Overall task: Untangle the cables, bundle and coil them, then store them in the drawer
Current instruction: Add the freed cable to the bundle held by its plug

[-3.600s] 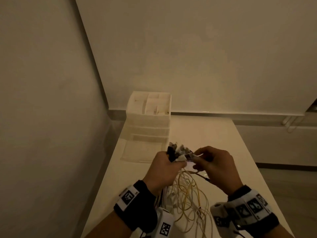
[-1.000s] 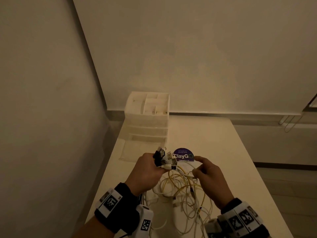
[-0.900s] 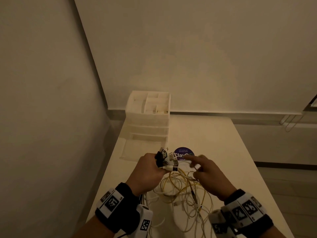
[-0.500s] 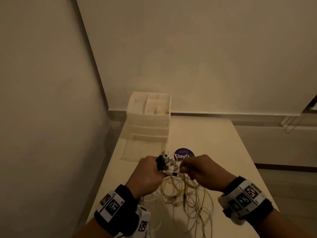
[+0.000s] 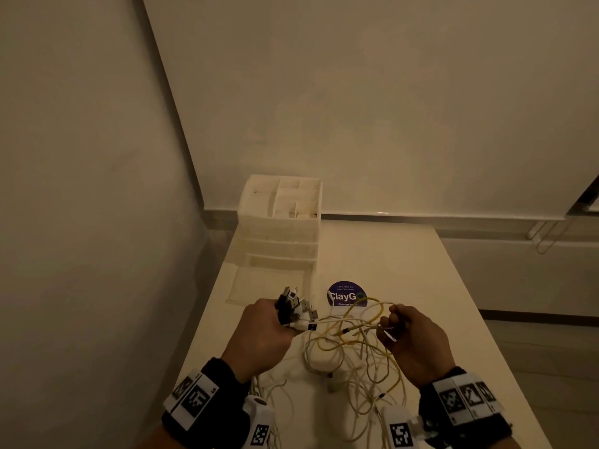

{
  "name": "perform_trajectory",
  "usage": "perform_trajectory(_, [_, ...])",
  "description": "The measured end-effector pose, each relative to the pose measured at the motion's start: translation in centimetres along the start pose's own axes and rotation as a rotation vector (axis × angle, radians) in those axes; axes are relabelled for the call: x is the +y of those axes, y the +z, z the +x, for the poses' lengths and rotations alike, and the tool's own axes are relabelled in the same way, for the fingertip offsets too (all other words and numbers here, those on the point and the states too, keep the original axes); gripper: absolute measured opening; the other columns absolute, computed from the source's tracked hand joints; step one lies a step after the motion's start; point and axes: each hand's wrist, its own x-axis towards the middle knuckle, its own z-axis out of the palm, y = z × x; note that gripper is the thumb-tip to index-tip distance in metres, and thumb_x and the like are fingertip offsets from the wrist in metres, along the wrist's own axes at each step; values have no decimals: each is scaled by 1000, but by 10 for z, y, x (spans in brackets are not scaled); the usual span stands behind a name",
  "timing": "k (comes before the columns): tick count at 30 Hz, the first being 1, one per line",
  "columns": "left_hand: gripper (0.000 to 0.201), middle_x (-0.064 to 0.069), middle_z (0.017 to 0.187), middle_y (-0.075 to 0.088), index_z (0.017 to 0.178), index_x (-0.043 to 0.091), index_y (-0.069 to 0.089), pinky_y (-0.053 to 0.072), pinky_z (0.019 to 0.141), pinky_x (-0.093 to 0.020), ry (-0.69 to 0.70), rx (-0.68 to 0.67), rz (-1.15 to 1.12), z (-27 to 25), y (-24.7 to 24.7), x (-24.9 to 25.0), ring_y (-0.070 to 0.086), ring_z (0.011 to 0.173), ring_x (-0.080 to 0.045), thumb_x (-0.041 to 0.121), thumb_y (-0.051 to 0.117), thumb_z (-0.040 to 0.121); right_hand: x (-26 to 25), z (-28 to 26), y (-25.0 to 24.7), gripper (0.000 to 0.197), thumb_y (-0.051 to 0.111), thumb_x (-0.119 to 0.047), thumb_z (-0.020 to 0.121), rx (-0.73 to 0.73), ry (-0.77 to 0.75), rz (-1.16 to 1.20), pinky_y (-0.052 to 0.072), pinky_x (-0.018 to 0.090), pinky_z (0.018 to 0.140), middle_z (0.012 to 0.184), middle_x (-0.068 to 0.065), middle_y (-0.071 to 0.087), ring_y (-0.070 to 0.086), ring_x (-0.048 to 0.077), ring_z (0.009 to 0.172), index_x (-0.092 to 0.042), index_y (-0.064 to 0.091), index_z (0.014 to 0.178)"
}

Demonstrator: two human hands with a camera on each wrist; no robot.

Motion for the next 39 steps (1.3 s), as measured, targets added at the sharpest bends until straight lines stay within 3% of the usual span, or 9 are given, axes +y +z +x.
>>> perform_trajectory(3, [15,19,64,62,75,28,68,38,54,-4,-12,40,-16,-2,-3,-2,56,62,17,16,74,82,2,1,-3,25,49,-15,96,5,16,36,45,38,68,52,3,46,46,21,60,-7,54,72])
perform_trajectory(8, [6,21,70,64,87,26,74,39,58,-3,-61,81,-47,-6,-7,-7,58,65,12,22,75,82,4,2,-4,32,52,-17,97,76,-62,40,52,41,79,72,12,50,52,24,68,0,52,69])
perform_trajectory(12, [12,20,75,67,93,26,76,41,60,-3,-64,112,-15,-9,-7,-13,61,73,6,26,75,81,6,6,-11,27,50,-11,98,94,-49,144,61,31,60,72,15,63,68,24,63,3,56,76])
perform_trajectory(17, [12,20,71,63,93,23,75,40,57,-4,-72,122,9,-9,-4,-15,58,67,4,25,74,81,12,5,-12,27,49,-18,99,88,7,190,57,25,50,57,7,67,67,16,51,-4,57,77])
perform_trajectory(22, [13,15,72,65,92,22,75,40,56,-4,-116,136,6,-5,-2,-18,58,68,2,28,75,81,18,-1,-15,31,45,-28,101,28,-23,73,42,36,61,65,3,55,53,18,59,-11,50,76])
perform_trajectory(28, [8,17,62,58,86,17,72,36,50,-4,-156,191,-59,-2,-3,-21,53,59,1,23,76,81,16,2,-22,20,41,-19,101,-103,45,12,42,38,65,73,7,54,57,22,69,-8,52,87])
perform_trajectory(32, [10,15,69,64,91,23,74,37,52,-5,-136,216,-102,-3,-5,-20,56,65,0,23,75,82,8,-3,-22,24,39,-11,102,-156,-124,-395,47,40,65,72,12,62,58,26,75,-6,62,109])
perform_trajectory(36, [14,11,77,70,94,28,73,43,65,-19,-118,231,-217,-3,-2,-17,61,72,-2,22,75,82,2,-5,-24,24,56,8,87,-220,-170,-721,57,45,70,81,16,63,61,27,74,-9,67,100])
perform_trajectory(39, [19,9,92,74,99,26,75,50,82,-26,-116,169,-252,-4,3,-16,66,90,-6,22,76,80,5,-1,-27,29,67,2,81,-252,-350,-991,58,42,74,76,9,67,65,21,70,-22,64,97])
